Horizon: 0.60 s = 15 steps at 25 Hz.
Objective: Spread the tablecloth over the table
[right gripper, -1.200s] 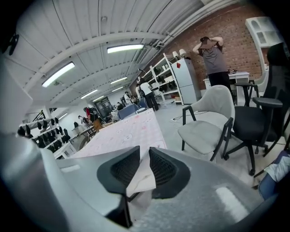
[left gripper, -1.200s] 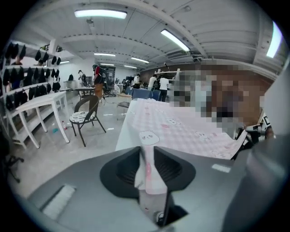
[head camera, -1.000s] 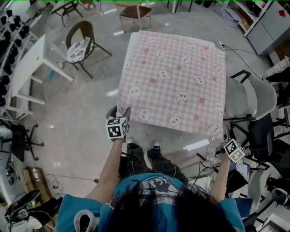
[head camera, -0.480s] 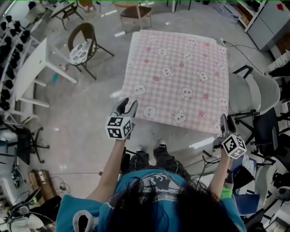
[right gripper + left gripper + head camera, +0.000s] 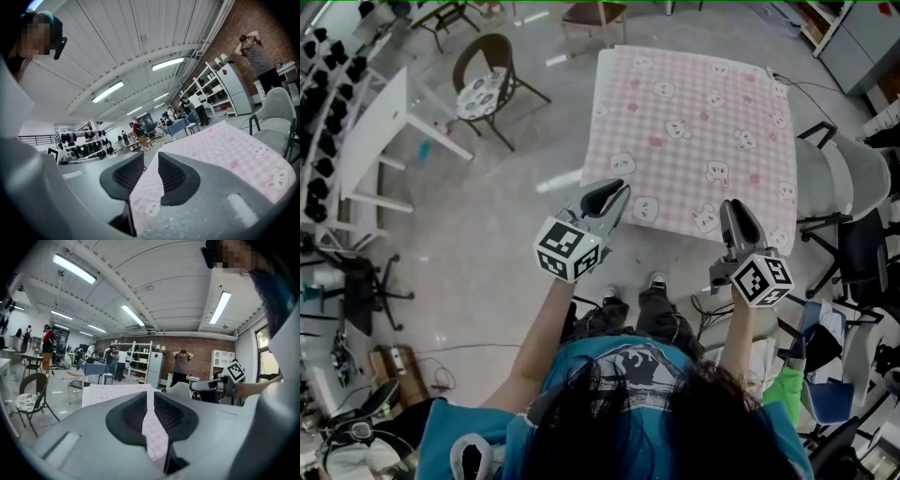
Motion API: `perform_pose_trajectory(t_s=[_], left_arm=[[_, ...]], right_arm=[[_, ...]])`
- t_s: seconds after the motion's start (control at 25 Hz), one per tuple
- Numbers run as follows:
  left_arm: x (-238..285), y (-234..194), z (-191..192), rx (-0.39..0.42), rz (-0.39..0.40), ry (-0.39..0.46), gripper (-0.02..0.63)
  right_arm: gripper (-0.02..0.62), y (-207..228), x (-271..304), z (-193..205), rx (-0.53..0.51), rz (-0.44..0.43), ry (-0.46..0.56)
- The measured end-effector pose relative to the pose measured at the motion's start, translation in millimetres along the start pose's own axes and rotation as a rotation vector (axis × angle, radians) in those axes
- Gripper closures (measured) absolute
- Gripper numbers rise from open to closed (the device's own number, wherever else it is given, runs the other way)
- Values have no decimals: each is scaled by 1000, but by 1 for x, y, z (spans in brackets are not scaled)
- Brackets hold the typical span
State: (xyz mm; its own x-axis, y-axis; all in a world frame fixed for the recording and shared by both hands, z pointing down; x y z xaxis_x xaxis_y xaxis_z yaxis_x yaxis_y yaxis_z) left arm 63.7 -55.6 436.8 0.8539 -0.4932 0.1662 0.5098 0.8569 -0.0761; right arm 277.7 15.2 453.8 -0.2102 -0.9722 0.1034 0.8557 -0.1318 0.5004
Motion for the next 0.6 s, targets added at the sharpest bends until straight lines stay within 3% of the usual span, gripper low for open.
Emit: perform_pose_trajectory(t_s=[0.16, 0.32, 0.6], left_arm=[[-22, 23, -5, -12, 76, 42, 601], [-39, 38, 11, -8, 124, 22, 607], [-56, 47, 31, -57, 164, 16, 607]], right_arm=[[541, -55, 3, 26, -21, -41, -27], [568, -100, 2, 49, -44, -78, -49], [603, -143, 2, 74, -83, -102, -73]])
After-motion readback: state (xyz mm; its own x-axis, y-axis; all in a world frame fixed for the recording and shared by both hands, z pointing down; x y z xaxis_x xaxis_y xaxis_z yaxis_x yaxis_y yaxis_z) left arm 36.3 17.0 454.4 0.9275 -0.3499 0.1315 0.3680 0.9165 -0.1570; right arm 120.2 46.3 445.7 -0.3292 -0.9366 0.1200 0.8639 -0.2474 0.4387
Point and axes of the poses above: the fingertips, and each gripper's own axes: x forward along the fingers, y to its right, z out of its underside, the point moved 2 cm from there along -x, backward along the fingers, and after that the axes turned 3 degrees about x, right-handed, at the moved point
